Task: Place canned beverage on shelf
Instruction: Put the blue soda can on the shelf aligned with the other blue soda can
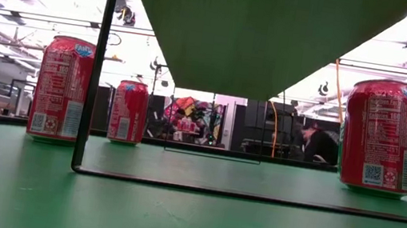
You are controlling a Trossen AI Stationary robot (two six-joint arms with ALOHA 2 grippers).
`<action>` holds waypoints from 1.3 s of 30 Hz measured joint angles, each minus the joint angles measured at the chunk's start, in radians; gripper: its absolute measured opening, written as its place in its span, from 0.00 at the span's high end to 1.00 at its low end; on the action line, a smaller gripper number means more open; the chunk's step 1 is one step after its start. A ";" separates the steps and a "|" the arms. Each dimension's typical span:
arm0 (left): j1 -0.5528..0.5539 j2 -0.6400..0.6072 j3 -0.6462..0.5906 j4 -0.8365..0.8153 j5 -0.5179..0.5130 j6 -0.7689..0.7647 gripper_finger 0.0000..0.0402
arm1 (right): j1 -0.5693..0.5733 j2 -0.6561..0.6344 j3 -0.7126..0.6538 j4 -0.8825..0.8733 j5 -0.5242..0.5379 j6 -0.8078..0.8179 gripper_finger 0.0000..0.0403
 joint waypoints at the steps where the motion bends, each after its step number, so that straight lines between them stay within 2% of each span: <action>1: 0.000 -0.007 0.000 -0.015 0.018 0.003 0.07 | 0.000 -0.001 0.000 -0.006 -0.015 0.000 0.43; 5: 0.019 -0.030 0.000 -0.064 0.123 0.007 0.07 | 0.000 -0.002 0.000 -0.019 -0.077 -0.005 0.43; 16: 0.135 -0.045 0.000 -0.103 0.597 0.027 0.07 | -0.022 -0.003 0.000 0.029 -0.301 -0.127 0.43; 19: 0.160 -0.045 0.000 -0.103 0.682 0.027 0.07 | -0.023 -0.003 0.000 0.028 -0.343 -0.157 0.43; 27: 0.171 -0.045 -0.001 -0.087 0.752 0.033 0.18 | -0.031 -0.004 0.000 0.032 -0.361 -0.189 0.42; 39: 0.158 -0.018 -0.002 -0.059 0.695 0.061 0.21 | -0.065 -0.004 0.000 0.043 -0.362 -0.189 0.42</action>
